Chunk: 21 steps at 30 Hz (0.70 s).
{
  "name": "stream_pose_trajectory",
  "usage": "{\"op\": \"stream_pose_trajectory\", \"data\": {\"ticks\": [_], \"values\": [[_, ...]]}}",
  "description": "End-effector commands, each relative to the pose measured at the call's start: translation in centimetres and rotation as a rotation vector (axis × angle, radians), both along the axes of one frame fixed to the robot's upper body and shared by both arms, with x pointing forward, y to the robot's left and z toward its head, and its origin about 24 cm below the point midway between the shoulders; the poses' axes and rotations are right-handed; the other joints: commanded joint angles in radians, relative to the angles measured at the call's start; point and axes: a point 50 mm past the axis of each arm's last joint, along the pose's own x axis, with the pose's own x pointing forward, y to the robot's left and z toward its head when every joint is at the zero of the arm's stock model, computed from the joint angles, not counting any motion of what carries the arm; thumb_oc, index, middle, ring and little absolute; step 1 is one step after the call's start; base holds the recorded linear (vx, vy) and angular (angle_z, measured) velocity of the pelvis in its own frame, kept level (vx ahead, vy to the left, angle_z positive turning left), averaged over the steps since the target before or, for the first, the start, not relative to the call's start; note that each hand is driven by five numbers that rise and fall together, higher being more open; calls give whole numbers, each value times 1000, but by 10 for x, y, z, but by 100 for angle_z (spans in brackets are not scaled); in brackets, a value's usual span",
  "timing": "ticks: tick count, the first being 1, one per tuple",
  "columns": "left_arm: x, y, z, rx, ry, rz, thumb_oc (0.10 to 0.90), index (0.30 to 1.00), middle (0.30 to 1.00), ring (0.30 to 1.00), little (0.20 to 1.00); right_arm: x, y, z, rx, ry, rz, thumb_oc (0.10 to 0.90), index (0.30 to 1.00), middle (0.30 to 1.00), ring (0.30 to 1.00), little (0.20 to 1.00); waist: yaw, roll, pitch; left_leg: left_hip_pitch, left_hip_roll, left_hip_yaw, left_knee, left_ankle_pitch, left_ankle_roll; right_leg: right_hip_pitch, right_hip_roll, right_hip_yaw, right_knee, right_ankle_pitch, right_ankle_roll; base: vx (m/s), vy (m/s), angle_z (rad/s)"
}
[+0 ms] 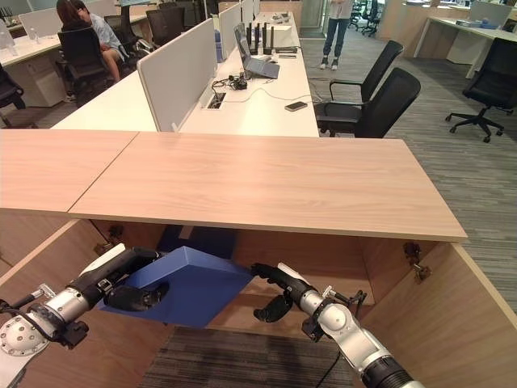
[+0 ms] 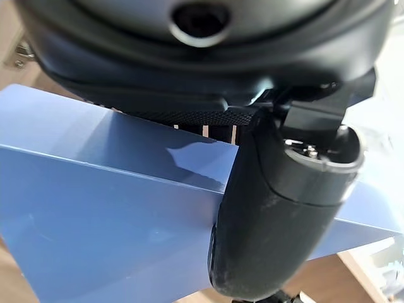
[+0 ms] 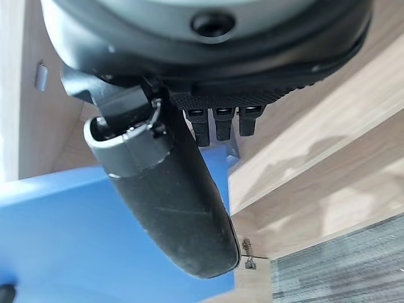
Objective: Put the empty folder in the office cabinet
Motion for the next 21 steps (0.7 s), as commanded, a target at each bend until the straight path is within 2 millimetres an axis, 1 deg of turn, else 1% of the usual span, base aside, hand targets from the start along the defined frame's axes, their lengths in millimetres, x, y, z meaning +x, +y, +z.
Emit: {"op": "stream_pose_trajectory", "data": {"ticks": [1,9,12,14,21], "values": [[21,-15,58,-32,-262,-136,400,300,300,300,300,27,24,64,54,-315,134,800,900,900,900,900,-14,-27,-52,-4,2,51,1,-72,-29,49,-48,-12,7,-89,77,0,0,0],[21,-10,59,-9,-254,-132,400,300,300,300,300,26,14,72,35,-343,121,800,900,900,900,900,-16,-27,-52,-5,2,50,1,-73,-30,47,-48,-9,7,-89,78,0,0,0],[21,-11,59,-5,-246,-142,400,300,300,300,300,28,13,75,36,-352,123,800,900,900,900,900,-16,-28,-53,-5,2,52,1,-73,-30,47,-47,-9,7,-89,78,0,0,0],[22,-14,60,-12,-249,-159,400,300,300,300,300,29,18,78,45,-361,145,800,900,900,900,900,-15,-30,-54,-5,3,53,1,-73,-31,47,-47,-8,7,-89,78,0,0,0],[28,-25,64,-61,-273,-193,400,300,300,300,300,29,29,78,56,-350,192,800,900,900,900,900,-17,-32,-54,-4,3,53,1,-72,-31,48,-46,-7,7,-90,77,0,0,0]]}}
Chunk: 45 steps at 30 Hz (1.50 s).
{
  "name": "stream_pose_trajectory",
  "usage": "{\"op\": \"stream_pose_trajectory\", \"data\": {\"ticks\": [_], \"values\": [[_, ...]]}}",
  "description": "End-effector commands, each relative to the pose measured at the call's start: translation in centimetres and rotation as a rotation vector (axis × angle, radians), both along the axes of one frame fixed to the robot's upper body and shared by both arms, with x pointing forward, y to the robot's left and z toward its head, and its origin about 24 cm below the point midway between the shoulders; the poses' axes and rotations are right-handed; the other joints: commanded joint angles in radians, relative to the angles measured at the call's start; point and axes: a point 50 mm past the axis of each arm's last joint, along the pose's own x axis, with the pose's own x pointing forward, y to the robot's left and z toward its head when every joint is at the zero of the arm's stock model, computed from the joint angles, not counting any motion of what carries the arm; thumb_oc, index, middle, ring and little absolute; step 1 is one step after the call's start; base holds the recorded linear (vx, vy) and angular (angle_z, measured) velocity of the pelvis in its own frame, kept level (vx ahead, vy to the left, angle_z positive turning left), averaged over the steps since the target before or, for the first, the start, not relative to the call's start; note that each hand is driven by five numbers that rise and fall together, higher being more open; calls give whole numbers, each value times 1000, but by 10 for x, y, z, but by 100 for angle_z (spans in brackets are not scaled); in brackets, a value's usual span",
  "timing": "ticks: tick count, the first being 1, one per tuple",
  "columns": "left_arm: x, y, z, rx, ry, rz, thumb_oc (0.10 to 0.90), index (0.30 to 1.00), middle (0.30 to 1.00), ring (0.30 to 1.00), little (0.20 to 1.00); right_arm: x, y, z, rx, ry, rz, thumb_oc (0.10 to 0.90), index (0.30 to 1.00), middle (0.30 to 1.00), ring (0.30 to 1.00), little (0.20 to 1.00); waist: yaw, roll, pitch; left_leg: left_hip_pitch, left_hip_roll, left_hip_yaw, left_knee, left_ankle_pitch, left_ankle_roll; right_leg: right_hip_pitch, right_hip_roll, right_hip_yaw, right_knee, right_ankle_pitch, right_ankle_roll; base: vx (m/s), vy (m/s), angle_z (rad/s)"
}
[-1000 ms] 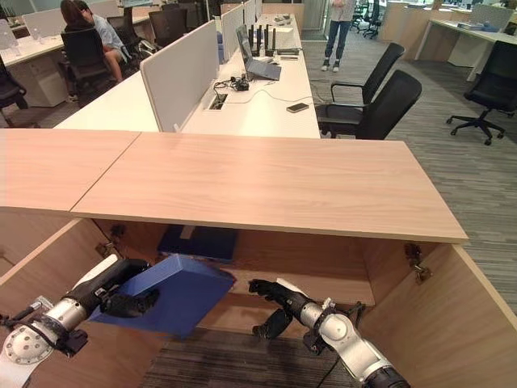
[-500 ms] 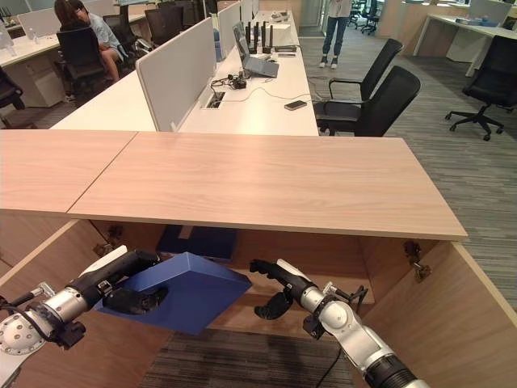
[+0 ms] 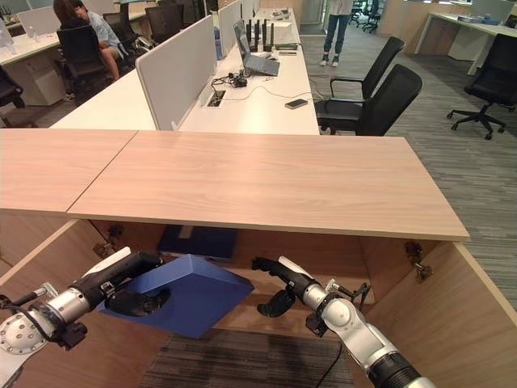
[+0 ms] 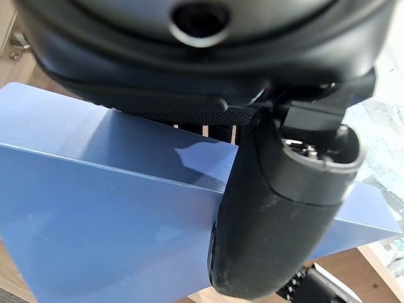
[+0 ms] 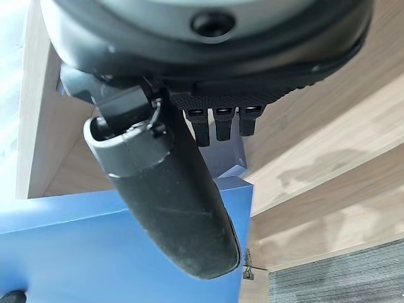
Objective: Put the empty folder in the office cabinet
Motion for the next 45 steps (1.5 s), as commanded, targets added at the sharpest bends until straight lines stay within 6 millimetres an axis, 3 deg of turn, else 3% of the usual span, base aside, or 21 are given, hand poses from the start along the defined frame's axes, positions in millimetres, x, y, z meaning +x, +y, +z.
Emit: {"op": "stream_pose_trajectory", "data": {"ticks": [1,11,23,25,32,33,34,35,36,43,45], "values": [[25,-18,66,-68,-305,-137,400,300,300,300,300,22,34,64,107,-278,174,800,900,900,900,900,-19,-33,-60,-4,3,53,1,-70,-29,48,-46,-8,6,-88,77,0,0,0],[31,-45,76,-111,-295,-291,400,300,300,300,300,29,52,69,107,-290,239,800,900,900,900,900,-23,-34,-64,-1,4,55,1,-71,-30,48,-45,-5,6,-87,77,0,0,0],[41,-78,87,-253,-349,-396,400,300,300,300,300,25,79,67,172,-220,347,800,900,900,900,900,-30,-40,-68,1,5,57,1,-71,-32,49,-45,-4,6,-87,75,0,0,0],[40,-82,89,-288,-343,-418,400,300,300,300,300,24,80,63,193,-190,344,400,300,300,300,300,-30,-41,-68,1,6,57,1,-70,-32,49,-46,-4,6,-87,75,0,0,0],[40,-84,85,-344,-296,-428,400,300,300,300,300,10,79,30,327,38,297,400,300,300,300,300,-32,-44,-68,0,6,61,1,-69,-35,48,-45,-3,6,-86,75,0,0,0],[40,-82,81,-356,-267,-421,445,368,368,368,368,6,78,23,357,88,282,400,300,300,300,300,-32,-43,-67,0,6,61,1,-68,-35,48,-45,-3,6,-86,76,0,0,0],[40,-81,77,-360,-247,-413,565,547,547,547,547,3,77,17,378,120,269,400,300,300,300,300,-33,-42,-67,-1,7,61,1,-67,-36,48,-45,-3,6,-86,76,0,0,0],[40,-80,74,-360,-233,-408,770,855,855,855,855,0,76,13,399,151,256,400,300,300,300,300,-33,-42,-67,-1,7,61,1,-67,-36,47,-46,-3,6,-85,76,0,0,0],[40,-79,72,-360,-225,-404,800,900,900,900,900,-1,76,9,411,169,248,400,300,300,300,300,-34,-42,-68,-2,7,61,1,-67,-36,47,-46,-4,6,-85,76,0,0,0],[40,-66,49,-350,-157,-306,800,900,900,900,900,-17,75,-23,548,346,107,400,300,300,300,300,-33,-41,-66,-1,8,64,1,-66,-36,47,-47,-8,6,-84,77,0,0,0],[36,-55,32,-352,-122,-214,800,900,900,900,900,-35,64,-42,555,418,36,400,300,300,300,300,-34,-41,-63,-1,7,64,1,-67,-37,46,-49,-8,6,-84,78,0,0,0]]}}
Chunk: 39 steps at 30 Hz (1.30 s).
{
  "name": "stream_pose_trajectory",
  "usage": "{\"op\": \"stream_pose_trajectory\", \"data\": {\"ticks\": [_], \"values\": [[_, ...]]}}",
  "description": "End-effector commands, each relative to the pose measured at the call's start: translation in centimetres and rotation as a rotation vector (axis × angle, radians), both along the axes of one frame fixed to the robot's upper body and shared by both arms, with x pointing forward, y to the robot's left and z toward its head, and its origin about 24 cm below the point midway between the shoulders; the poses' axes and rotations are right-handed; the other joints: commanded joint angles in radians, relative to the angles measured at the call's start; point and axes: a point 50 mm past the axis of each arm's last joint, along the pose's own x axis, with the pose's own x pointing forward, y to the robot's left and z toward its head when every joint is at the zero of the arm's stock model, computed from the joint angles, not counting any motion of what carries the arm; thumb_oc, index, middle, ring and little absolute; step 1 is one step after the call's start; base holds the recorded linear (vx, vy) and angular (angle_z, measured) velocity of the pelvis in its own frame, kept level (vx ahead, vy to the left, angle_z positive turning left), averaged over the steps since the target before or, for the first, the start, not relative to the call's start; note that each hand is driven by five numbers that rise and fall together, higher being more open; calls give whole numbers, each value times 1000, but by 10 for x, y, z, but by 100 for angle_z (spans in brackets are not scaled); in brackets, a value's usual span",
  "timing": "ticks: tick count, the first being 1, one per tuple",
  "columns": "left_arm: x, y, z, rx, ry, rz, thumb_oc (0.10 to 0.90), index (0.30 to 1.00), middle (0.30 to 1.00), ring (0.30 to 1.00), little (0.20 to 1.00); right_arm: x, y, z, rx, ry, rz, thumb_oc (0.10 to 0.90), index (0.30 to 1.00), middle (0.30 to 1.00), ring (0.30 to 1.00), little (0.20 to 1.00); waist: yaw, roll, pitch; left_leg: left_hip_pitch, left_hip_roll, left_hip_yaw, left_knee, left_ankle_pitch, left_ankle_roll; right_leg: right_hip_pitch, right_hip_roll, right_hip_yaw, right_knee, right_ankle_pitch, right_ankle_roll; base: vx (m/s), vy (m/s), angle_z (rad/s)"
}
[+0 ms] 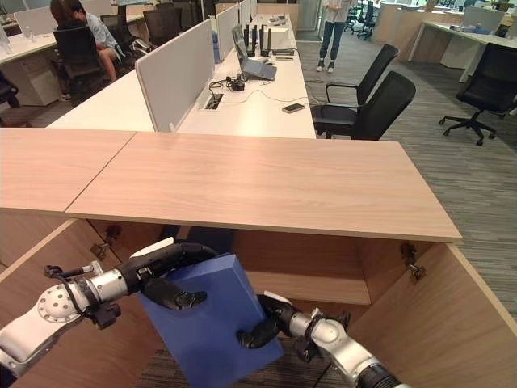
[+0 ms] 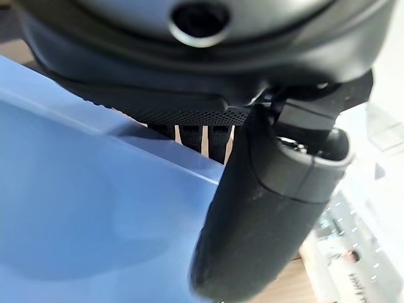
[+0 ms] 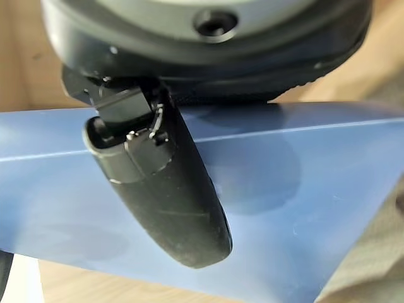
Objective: Put the empty folder in the office cabinet
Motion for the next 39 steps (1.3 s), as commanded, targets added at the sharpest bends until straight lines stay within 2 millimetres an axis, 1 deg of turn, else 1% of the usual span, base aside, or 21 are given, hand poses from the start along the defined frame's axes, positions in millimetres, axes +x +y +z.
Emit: {"op": "stream_pose_trajectory", "data": {"ticks": [1,2,3,4,5,6,8,9,10,11,12,14,15,18,21,24,29,30,31,33,39], "values": [[6,5,21,-135,-138,62,800,900,900,900,900,4,16,13,176,-41,-23,400,300,300,300,300,-31,-22,-63,-17,6,61,1,-67,-35,27,-50,-10,0,-85,80,15,-4,4],[4,9,15,-133,-121,94,800,900,900,900,900,1,12,8,160,-24,-46,400,300,300,300,300,-34,-21,-64,-17,6,60,1,-67,-35,26,-50,-10,0,-85,81,0,0,0],[2,13,-7,-154,-44,165,800,900,900,900,900,14,14,-1,124,-2,-129,400,300,300,300,300,-26,-17,-63,-21,5,55,1,-65,-34,24,-52,-12,0,-84,79,0,0,0],[-2,19,-12,-159,-26,218,800,900,900,900,900,24,9,3,127,-22,-180,400,300,300,300,300,-19,-15,-59,-25,4,52,1,-62,-33,23,-53,-15,0,-84,79,5,4,-6],[-7,23,-16,-185,-8,246,800,900,900,900,900,22,3,4,127,-22,-193,400,300,300,300,300,-19,-13,-56,-27,4,52,1,-62,-34,21,-54,-17,0,-84,80,0,0,0],[-12,32,-43,-195,82,353,800,900,900,900,900,29,-2,5,140,-21,-271,400,300,300,300,300,-16,-8,-50,-34,3,51,1,-58,-34,17,-56,-22,0,-82,79,-11,-2,7],[-25,45,-60,-212,140,455,800,900,900,900,900,9,-27,-6,105,28,-309,400,300,300,300,300,-22,-5,-43,-38,1,49,1,-55,-34,13,-57,-27,0,-81,80,5,-18,9],[-37,51,-91,-207,244,580,800,900,900,900,900,16,-41,-13,46,43,-400,400,300,300,300,300,-18,1,-38,-47,0,41,1,-50,-33,11,-60,-36,0,-82,78,-3,-27,10],[-44,48,-102,-245,288,618,800,900,900,900,900,11,-48,-17,16,60,-410,400,300,300,300,300,-18,3,-32,-52,-2,37,1,-48,-33,8,-61,-38,0,-80,77,-22,-24,14],[-50,49,-119,-249,350,678,800,900,900,900,900,19,-40,-11,101,69,-459,400,300,300,300,300,-20,10,-25,-60,-3,33,1,-44,-34,3,-63,-42,0,-78,74,-44,-15,7],[-56,54,-128,-241,385,738,800,900,900,900,900,26,-45,-2,110,38,-478,400,300,300,300,300,-21,12,-17,-68,-3,31,1,-39,-34,-3,-62,-46,2,-78,72,-47,-19,20],[-70,52,-145,-244,456,793,800,900,900,900,900,26,-69,8,69,-9,-512,400,300,300,300,300,-26,19,0,-80,-1,29,1,-33,-36,-21,-61,-50,14,-79,69,-41,-34,27],[-79,48,-159,-232,515,818,800,900,900,900,900,26,-72,9,83,-14,-538,400,300,300,300,300,-28,24,5,-88,1,26,1,-28,-37,-32,-59,-53,23,-83,66,-22,-26,18],[-85,43,-173,-223,582,846,800,900,900,900,900,29,-78,9,84,-15,-586,400,300,300,300,300,-32,33,20,-104,5,20,1,-19,-39,-57,-56,-56,42,-89,61,-34,-44,6],[-103,34,-207,-179,751,916,800,900,900,900,900,45,-81,18,138,-32,-653,400,300,300,300,300,-38,54,57,-149,19,5,1,5,-47,-141,-46,-62,123,-119,38,-56,-66,0],[-121,27,-226,-194,879,1001,800,900,900,900,900,53,-79,21,227,-23,-718,400,300,300,300,300,-42,58,66,-155,34,3,1,13,-53,-168,-33,-56,163,-145,22,13,-85,7],[-129,24,-234,-205,933,1056,800,900,900,900,900,60,-78,30,340,-40,-787,400,300,300,300,300,-44,61,86,-163,50,11,1,27,-64,-186,-25,-63,183,-169,9,-10,-66,7],[-127,21,-236,-212,945,1065,800,900,900,900,900,63,-81,39,402,-69,-825,400,300,300,300,300,-51,57,112,-217,57,58,59,34,-71,-190,-40,-81,184,-171,7,-55,-58,19],[-127,21,-236,-212,945,1065,800,900,900,900,900,63,-81,39,402,-69,-825,400,300,300,300,300,-52,56,111,-220,57,57,63,32,-71,-191,-41,-81,185,-171,7,-86,-29,37],[-127,19,-237,-201,954,1061,800,900,900,900,900,68,-85,49,465,-101,-860,400,300,300,300,300,-60,64,128,-260,62,112,81,41,-67,-198,-51,-97,185,-171,5,-36,25,40],[-142,24,-244,-139,1005,1109,800,900,900,900,900,85,-86,80,630,-200,-907,400,300,300,300,300,-48,75,134,-337,29,81,64,69,-62,-243,-46,-83,192,-168,7,20,53,5]]}}
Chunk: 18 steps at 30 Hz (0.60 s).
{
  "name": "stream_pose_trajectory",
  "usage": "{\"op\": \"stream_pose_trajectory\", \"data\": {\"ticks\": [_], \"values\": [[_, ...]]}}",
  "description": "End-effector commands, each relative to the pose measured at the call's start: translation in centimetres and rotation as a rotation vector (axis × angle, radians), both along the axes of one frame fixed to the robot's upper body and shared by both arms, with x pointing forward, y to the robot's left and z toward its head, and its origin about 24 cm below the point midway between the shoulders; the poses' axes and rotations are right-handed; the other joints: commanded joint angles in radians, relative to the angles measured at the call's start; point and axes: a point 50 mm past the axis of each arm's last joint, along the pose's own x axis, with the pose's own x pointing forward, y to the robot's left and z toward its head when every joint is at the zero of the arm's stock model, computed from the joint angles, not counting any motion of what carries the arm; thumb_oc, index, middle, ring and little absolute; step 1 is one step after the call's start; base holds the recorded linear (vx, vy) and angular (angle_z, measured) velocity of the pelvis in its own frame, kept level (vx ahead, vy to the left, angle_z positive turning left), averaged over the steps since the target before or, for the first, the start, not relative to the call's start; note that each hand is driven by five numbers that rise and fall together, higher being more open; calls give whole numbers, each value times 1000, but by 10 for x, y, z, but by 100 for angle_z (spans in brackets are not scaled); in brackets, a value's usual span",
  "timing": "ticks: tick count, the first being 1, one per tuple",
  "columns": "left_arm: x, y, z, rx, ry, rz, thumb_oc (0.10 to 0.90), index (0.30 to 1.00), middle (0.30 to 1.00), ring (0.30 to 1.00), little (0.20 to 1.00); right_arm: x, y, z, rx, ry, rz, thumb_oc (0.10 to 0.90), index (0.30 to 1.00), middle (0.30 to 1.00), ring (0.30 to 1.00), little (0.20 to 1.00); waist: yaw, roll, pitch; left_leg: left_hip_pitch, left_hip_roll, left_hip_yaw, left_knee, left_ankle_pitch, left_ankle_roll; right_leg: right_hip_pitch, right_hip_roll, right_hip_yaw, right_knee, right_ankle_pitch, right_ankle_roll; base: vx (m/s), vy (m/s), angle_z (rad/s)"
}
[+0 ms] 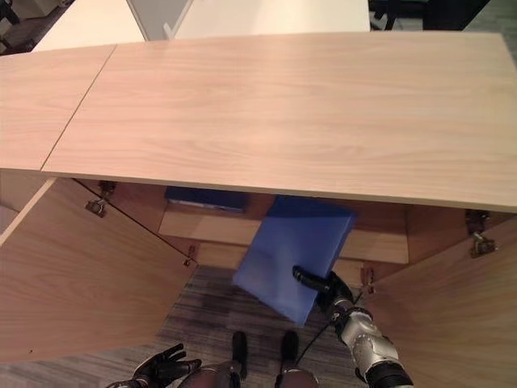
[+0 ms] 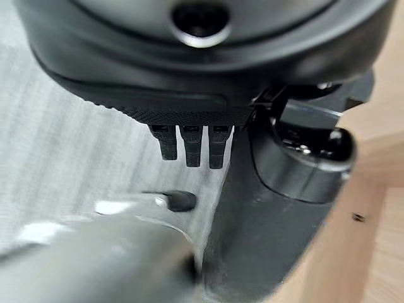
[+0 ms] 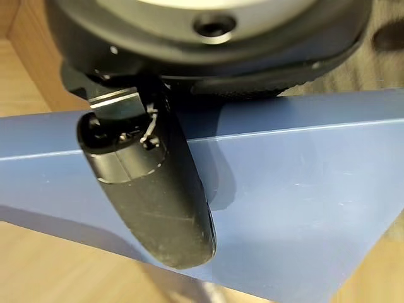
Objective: Put the empty folder in the office cabinet
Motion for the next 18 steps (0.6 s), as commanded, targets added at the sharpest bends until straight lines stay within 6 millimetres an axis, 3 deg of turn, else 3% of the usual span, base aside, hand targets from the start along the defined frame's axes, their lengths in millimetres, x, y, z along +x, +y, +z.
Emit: {"op": "stream_pose_trajectory", "data": {"ticks": [1,3,7,8,9,11,12,15,17,18], "values": [[-28,11,-8,69,114,-8,800,900,900,900,900,37,20,62,159,-346,-15,400,300,300,300,300,0,-45,-67,-55,18,7,-27,15,-38,-48,-14,50,136,-145,43,37,121,-18],[-33,9,-11,83,148,-2,800,900,900,900,900,44,26,79,210,-425,-24,400,300,300,300,300,1,-40,-57,-65,19,20,-31,19,-31,-73,-8,69,149,-146,44,14,158,-20],[-27,5,-11,100,141,29,800,900,900,900,900,59,33,117,276,-580,-51,400,300,300,300,300,7,-35,2,-131,15,47,7,11,-11,-178,-24,108,227,-154,49,-72,180,-41],[-23,4,-10,106,130,45,800,900,900,900,900,66,38,137,312,-651,-67,400,300,300,300,300,14,-42,30,-180,0,62,65,-27,0,-248,-40,132,306,-184,56,-120,173,-31],[-22,4,-10,106,128,46,800,900,900,900,900,66,38,137,312,-654,-66,400,300,300,300,300,16,-40,33,-197,6,71,70,-7,6,-262,-37,128,304,-159,50,-20,162,-28],[-20,5,-10,118,123,47,800,900,900,900,900,73,39,150,354,-694,-99,400,300,300,300,300,26,-47,41,-231,-12,75,118,-50,14,-293,-54,145,347,-193,60,-22,146,-28],[-18,8,-9,132,118,56,800,900,900,900,900,78,41,166,407,-755,-125,400,300,300,300,300,36,-50,65,-261,-24,89,167,-85,31,-327,-73,140,404,-201,68,-110,206,-18],[-15,22,-4,173,105,97,800,900,900,900,900,85,49,193,468,-839,-112,400,300,300,300,300,56,-45,115,-313,-22,123,219,-112,50,-427,-115,98,535,-183,86,-124,152,-23],[-14,29,-1,187,86,116,800,900,900,900,900,88,54,221,469,-923,-83,400,300,300,300,300,83,-52,134,-356,-8,163,247,-127,48,-454,-166,22,511,-152,87,-94,-3,-41],[-9,33,2,197,57,131,800,900,900,900,900,88,53,238,475,-980,-81,400,300,300,300,300,82,-62,163,-411,7,170,287,-126,45,-478,-169,-14,437,-126,87,-84,-122,-67]]}}
